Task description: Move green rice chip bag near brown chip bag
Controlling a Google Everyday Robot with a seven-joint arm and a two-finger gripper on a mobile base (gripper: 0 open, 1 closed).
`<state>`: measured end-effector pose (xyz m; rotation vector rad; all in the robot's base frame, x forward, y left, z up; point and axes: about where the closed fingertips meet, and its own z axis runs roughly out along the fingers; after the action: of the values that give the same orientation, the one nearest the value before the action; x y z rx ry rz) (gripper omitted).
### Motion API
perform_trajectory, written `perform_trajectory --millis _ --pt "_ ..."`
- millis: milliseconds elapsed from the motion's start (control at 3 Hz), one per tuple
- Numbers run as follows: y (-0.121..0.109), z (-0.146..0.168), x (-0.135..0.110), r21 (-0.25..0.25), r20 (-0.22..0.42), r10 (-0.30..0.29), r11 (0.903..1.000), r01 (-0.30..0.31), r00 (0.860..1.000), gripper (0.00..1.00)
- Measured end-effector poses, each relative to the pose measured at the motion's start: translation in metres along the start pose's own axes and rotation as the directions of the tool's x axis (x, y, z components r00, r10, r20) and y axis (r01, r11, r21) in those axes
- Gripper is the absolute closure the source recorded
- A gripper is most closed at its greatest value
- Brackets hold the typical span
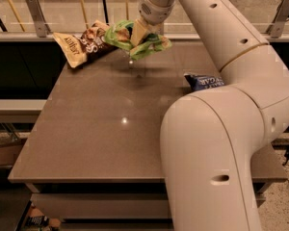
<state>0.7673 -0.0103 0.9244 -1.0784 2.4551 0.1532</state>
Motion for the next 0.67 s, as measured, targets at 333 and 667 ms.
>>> perform_trajectory --millis 333,667 --pt "-0.003 0.010 0.003 -0.006 -0.021 -0.005 1.0000 0.005 1.000 1.00" --pt "-0.002 0.027 0.003 0.015 -0.070 -0.010 0.9998 0.011 0.998 1.00"
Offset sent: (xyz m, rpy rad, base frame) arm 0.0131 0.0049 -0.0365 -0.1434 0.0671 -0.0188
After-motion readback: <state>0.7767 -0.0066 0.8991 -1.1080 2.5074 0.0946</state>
